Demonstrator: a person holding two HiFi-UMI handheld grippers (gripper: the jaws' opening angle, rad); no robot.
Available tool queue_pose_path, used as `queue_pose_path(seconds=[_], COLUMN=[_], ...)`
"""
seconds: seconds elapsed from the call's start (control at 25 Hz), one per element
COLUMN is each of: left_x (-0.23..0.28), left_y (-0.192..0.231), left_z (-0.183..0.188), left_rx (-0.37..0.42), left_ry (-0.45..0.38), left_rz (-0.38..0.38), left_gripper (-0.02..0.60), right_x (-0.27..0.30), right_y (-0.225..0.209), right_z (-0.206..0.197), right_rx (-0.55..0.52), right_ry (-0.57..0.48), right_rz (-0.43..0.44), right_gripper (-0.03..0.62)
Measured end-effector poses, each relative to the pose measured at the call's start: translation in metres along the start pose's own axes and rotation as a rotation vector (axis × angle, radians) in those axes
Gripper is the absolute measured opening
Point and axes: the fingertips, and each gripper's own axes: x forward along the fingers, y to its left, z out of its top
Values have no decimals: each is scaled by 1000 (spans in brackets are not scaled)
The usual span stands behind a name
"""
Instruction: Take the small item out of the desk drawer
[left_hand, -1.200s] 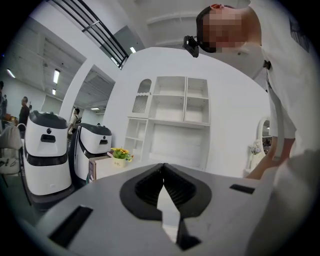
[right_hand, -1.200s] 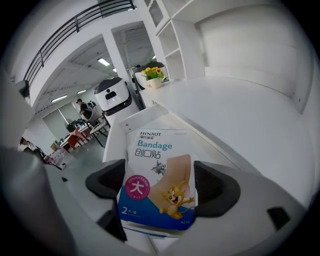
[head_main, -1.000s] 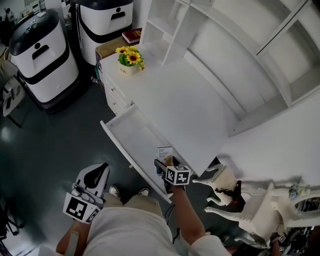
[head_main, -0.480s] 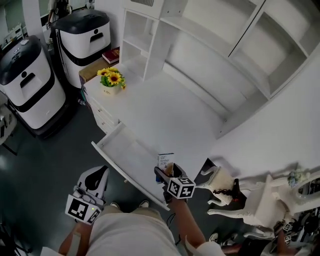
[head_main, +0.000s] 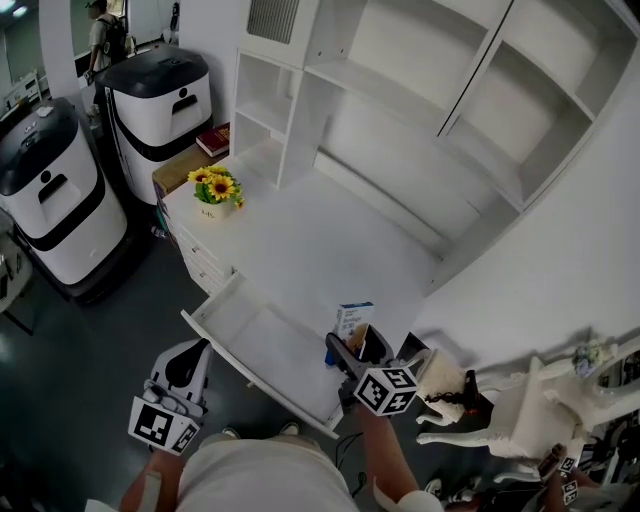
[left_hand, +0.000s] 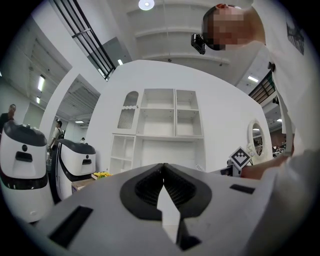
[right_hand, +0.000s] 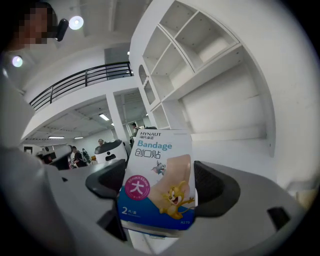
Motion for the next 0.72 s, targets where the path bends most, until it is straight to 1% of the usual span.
queue_pose_path(seconds=[0.24, 0.44, 0.56, 0.72], left_x=[-6, -5, -3, -1], left_y=[14, 27, 32, 35], left_z=[10, 21, 28, 33], left_rx=[8, 21, 31, 35], left_ry=[-19, -36, -53, -64], left_rz=[43, 75, 84, 88], left_gripper=[14, 14, 14, 14], right_x=[-22, -54, -74, -96], right_y=[15, 23, 27, 28], right_z=[52, 91, 107, 116], right_rx=[-49, -110, -140, -159], right_ry=[-118, -208, -248, -263], right_rz=[19, 8, -9, -37], right_gripper=[443, 443, 443, 443])
